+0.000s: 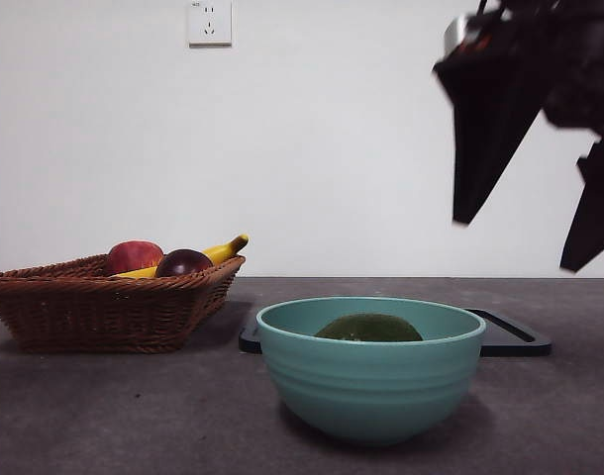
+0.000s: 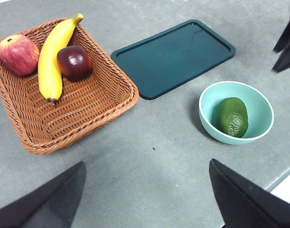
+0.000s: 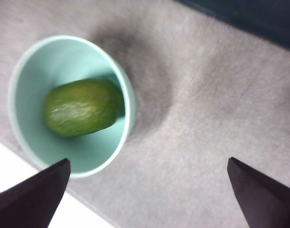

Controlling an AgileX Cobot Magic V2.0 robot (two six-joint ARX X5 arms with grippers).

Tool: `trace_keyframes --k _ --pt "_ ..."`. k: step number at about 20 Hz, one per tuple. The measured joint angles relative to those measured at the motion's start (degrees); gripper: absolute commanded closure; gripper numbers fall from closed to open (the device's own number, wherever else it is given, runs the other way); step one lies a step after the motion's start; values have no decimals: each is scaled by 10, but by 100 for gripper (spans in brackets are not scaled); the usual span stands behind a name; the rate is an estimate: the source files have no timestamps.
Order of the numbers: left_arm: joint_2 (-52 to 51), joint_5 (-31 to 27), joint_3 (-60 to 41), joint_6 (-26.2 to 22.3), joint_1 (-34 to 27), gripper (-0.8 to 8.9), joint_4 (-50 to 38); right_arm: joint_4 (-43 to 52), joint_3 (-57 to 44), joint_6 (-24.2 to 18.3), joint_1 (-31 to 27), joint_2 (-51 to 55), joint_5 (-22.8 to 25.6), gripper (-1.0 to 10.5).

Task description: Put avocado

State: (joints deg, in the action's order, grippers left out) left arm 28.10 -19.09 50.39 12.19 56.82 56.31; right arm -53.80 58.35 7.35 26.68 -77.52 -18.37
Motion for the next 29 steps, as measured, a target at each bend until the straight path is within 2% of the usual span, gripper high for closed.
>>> trace_keyframes --k 7,14,18,23,29 --pt "0 0 0 0 0 407 0 38 0 19 21 -52 4 372" --pt "0 0 0 0 0 407 0 52 0 30 49 -103 6 481" --pt "0 0 0 0 0 407 0 53 0 37 63 -125 6 754" --pt "0 0 0 0 0 407 0 68 0 52 82 -141 4 939" --pt "0 0 0 0 0 407 0 72 0 85 90 -153 6 940"
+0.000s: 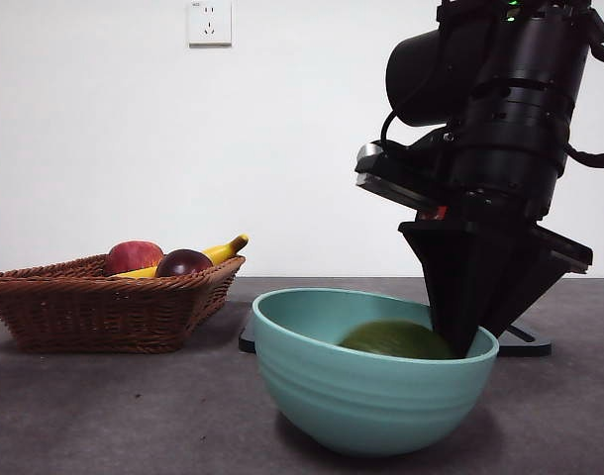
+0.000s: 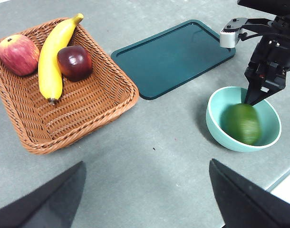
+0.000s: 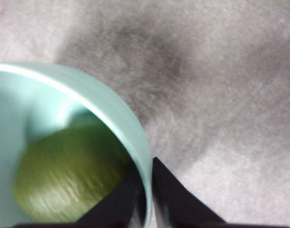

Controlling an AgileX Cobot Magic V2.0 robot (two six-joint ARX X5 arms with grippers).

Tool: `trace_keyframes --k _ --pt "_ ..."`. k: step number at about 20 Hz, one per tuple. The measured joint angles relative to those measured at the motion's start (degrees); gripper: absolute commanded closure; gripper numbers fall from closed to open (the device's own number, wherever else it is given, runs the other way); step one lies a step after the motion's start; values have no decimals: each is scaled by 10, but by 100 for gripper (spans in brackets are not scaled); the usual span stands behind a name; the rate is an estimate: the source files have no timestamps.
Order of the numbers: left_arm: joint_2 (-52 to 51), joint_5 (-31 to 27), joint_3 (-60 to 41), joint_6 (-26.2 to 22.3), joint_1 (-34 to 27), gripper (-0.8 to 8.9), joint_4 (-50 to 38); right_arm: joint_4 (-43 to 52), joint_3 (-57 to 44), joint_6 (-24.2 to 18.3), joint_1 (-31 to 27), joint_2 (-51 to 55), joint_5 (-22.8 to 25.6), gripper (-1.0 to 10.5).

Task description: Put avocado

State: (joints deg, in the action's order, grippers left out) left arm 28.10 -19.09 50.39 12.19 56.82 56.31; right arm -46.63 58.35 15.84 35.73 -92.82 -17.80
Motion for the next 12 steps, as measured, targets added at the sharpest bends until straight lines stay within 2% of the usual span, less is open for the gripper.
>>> trace_keyframes --k 4,8,12 --pt "0 0 0 0 0 407 0 -39 21 23 0 -1 10 940" --pt "0 0 0 0 0 407 0 -122 110 26 -2 -2 61 940" --pt "0 0 0 0 0 407 0 -153 214 26 -22 -2 75 940"
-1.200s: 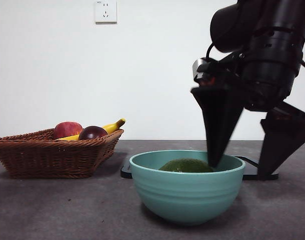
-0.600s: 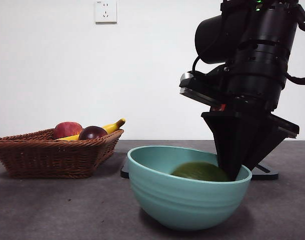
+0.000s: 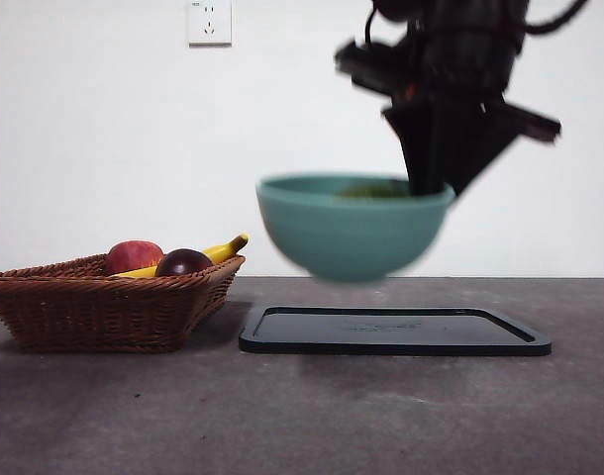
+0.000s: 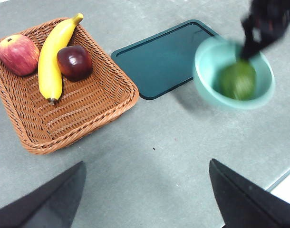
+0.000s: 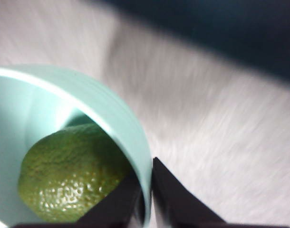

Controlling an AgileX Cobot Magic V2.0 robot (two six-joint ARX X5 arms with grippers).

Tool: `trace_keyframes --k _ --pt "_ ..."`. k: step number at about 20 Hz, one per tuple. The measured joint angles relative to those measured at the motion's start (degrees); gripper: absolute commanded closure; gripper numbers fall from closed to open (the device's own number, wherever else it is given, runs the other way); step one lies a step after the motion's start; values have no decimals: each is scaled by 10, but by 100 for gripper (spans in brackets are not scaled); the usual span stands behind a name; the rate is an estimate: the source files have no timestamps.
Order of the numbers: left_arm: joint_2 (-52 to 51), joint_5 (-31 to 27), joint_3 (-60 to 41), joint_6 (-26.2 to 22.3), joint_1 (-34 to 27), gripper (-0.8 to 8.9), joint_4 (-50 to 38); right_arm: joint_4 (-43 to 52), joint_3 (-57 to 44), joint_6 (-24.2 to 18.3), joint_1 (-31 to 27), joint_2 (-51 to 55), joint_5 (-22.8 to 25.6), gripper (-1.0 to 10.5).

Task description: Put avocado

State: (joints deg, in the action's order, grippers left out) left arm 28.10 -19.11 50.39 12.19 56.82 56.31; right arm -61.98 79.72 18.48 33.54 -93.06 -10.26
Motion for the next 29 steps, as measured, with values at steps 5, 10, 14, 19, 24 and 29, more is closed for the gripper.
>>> trace_keyframes --k 5,10,14,19,24,29 --pt "0 0 0 0 0 407 0 -36 113 -2 -63 -40 0 940" --pt "0 0 0 0 0 407 0 -81 247 -20 -118 -172 -1 940" --pt "0 0 0 0 0 407 0 -93 314 -32 -141 -282 -30 940" --pt "0 0 0 4 0 407 0 -91 315 -37 -152 -343 -31 940" --pt "0 0 0 4 0 407 0 -81 315 -37 -152 -343 -31 920" --pt "0 0 0 4 0 407 0 -102 329 -37 -156 -343 19 464"
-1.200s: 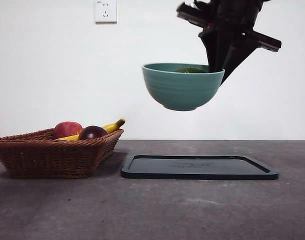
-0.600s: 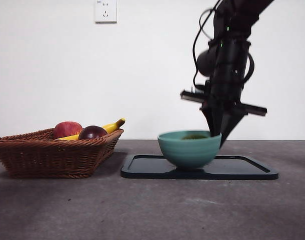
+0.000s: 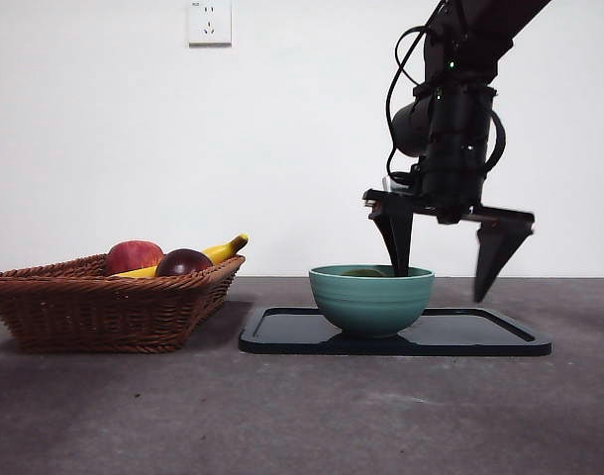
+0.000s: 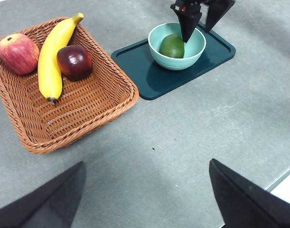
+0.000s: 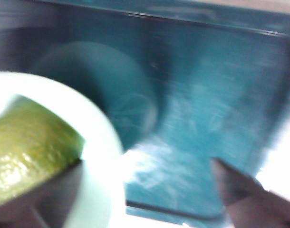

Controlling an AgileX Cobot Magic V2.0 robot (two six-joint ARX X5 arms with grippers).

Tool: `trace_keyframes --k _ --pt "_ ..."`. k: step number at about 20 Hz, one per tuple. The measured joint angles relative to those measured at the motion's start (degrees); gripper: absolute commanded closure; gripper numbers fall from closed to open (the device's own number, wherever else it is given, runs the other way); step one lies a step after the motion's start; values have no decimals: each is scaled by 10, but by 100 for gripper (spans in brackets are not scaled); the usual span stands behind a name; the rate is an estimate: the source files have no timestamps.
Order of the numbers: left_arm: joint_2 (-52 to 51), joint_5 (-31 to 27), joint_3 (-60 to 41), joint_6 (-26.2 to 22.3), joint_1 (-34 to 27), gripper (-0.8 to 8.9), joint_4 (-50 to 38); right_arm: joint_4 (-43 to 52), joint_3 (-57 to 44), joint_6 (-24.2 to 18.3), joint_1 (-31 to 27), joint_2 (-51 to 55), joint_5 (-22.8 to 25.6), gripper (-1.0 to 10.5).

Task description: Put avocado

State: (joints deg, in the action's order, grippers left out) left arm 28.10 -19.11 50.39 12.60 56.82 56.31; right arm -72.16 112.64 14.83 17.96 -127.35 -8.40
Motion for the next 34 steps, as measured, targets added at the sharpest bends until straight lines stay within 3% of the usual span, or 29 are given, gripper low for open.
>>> trace_keyframes --k 1,2,3,6,9,17,22,27,34 --pt "0 0 0 0 0 407 0 -15 21 0 -1 2 33 423" --pt "0 0 0 0 0 407 0 -30 39 0 -2 8 59 295" --pt "0 0 0 0 0 407 0 -45 58 0 -3 26 78 269" --pt "0 0 0 0 0 407 0 -47 64 -1 7 113 175 269" --pt "0 0 0 0 0 407 0 -45 -27 -1 50 233 243 270" --pt "0 0 0 0 0 407 0 186 -437 -14 159 581 239 270" --pt "0 0 0 0 0 407 0 224 -605 -17 231 753 215 270" --pt "0 0 0 0 0 407 -4 214 -648 -11 265 866 200 270" --pt "0 0 0 2 0 407 -18 210 -648 -10 266 921 202 270"
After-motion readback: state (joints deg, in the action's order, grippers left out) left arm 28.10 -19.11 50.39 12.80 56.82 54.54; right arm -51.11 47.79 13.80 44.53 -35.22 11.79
